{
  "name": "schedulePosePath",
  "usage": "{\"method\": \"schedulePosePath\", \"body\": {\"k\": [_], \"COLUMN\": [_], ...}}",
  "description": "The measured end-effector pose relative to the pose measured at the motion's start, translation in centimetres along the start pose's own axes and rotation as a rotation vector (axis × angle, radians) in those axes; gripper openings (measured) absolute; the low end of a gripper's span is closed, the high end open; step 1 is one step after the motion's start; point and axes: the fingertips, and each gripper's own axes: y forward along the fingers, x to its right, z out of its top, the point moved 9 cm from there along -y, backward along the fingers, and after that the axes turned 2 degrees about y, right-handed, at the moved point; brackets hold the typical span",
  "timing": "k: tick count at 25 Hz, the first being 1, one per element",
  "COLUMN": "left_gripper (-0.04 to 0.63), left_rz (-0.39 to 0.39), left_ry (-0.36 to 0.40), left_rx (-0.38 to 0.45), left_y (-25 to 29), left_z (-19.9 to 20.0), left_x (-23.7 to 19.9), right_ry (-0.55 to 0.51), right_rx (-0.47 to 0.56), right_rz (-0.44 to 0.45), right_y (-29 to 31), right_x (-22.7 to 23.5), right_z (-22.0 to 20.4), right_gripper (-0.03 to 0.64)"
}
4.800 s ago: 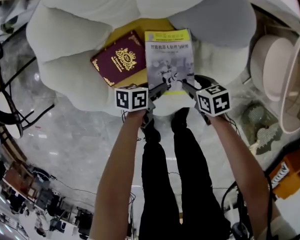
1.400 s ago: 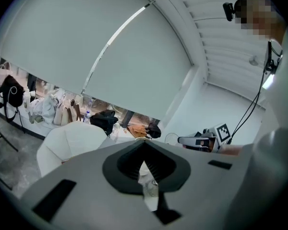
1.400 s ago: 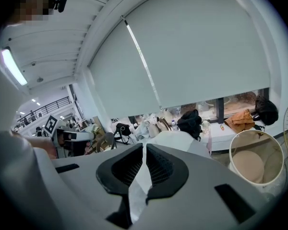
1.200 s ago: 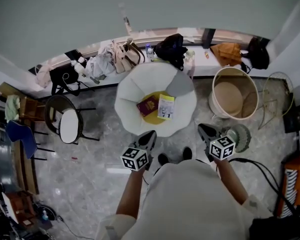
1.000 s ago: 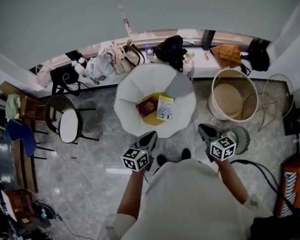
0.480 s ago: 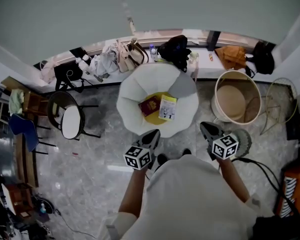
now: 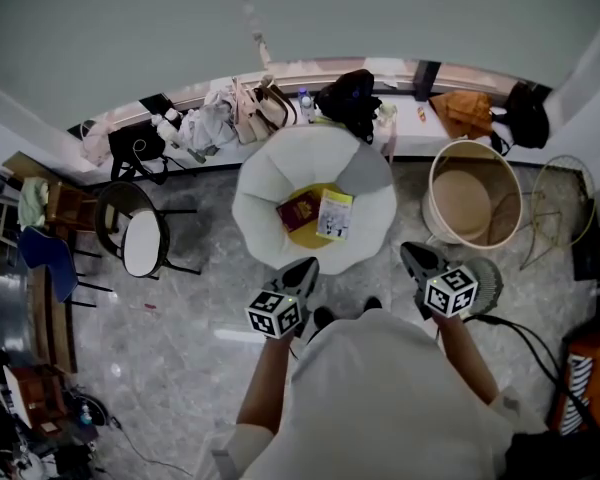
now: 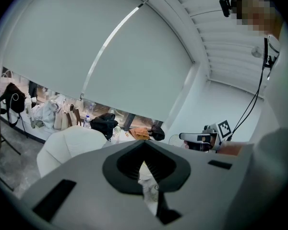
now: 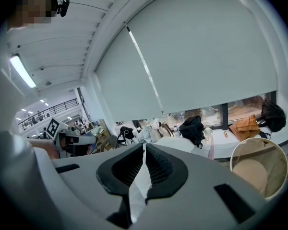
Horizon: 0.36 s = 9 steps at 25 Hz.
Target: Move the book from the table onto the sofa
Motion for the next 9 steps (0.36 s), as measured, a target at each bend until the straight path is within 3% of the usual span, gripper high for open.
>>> {"method": "schedulePosePath", "body": {"k": [9], "left_gripper": [0.002], "left_rz": [-0.003], "left_ry": [0.006], "left_rx": [-0.003], "left_y": [0.06], "left_z": [0.04], "left_x": [0.65], "right_ry": [0.006], "right_rx": [0.011], "right_rz": [-0.002], "right_y": [-0.7], "right_x": [0.06], "right_z": [-0.16], "right_gripper": [0.044]}}
